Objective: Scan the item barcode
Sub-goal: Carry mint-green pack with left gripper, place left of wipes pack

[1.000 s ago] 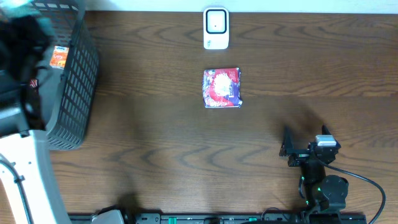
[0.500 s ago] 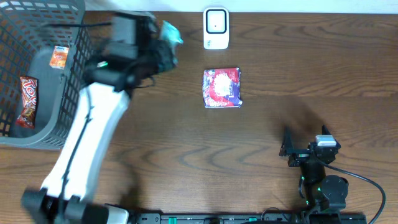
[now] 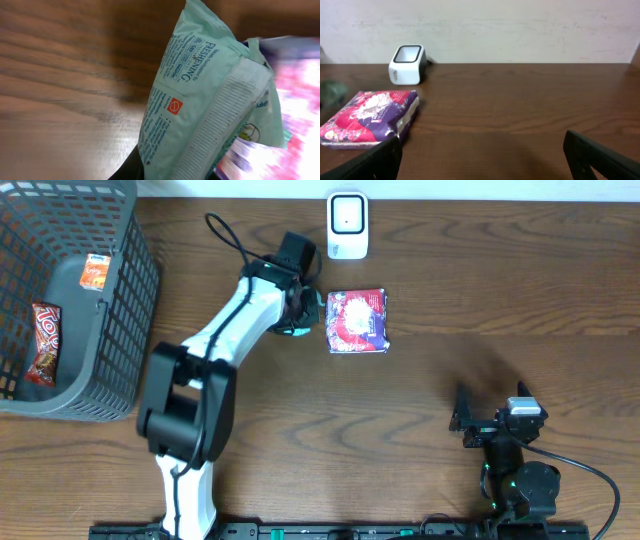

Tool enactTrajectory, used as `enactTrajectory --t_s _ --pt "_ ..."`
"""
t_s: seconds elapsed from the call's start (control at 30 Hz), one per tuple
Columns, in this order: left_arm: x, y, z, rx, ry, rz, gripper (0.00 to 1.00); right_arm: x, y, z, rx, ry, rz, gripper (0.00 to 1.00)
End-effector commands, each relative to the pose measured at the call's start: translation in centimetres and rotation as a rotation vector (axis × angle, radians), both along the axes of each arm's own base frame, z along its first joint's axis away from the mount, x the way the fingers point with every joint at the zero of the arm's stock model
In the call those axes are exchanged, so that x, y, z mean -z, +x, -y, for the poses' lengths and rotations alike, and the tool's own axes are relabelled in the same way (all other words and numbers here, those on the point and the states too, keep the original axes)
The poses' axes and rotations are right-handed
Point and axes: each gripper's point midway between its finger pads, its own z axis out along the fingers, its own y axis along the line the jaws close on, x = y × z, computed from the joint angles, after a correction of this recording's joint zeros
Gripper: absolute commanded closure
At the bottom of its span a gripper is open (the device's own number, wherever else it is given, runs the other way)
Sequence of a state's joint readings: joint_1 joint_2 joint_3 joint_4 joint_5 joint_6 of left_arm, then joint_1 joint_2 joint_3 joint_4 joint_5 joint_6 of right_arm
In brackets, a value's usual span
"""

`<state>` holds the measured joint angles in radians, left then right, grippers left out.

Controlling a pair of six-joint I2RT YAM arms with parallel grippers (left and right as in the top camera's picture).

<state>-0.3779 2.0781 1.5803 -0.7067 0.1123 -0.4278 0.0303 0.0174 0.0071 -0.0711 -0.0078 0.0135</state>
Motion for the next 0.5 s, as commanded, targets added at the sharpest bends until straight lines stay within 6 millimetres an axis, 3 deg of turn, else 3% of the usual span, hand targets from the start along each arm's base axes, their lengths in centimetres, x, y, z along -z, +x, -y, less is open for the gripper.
enactTrajectory --t_s 0.0,0.1,0.17,0.23,0.27,0.37,0.47 --pt "1.6 -1.0 2.1 -0.008 -0.099 -0.076 0.93 0.1 0.0 0.1 0.004 -0.011 -0.001 0.01" --pt "2.0 -1.1 4.2 0.03 -0.17 -0.084 0.92 0.1 0.0 0.1 0.004 -0.011 -0.001 0.01" --pt "2.0 -1.2 5.1 0.049 -0.175 -0.071 0.73 0.1 0.0 0.1 0.004 -0.011 -0.001 0.01" --pt "1.8 -1.1 5.9 0.068 -0.183 -0.052 0.44 0.1 0.0 0.1 0.004 -0.011 -0.001 0.01" --pt "1.7 -1.0 6.3 0.083 -0.186 -0.039 0.37 0.1 0.0 0.1 0.004 -0.011 -0.001 0.01" --pt "0.9 -0.4 6.7 0.124 -0.189 -0.004 0.3 0.1 0.0 0.1 0.004 -0.011 -0.001 0.01" --pt "-1.4 0.7 6.3 0.118 -0.206 0.047 0.24 0.1 0.0 0.1 0.004 -0.011 -0.001 0.01"
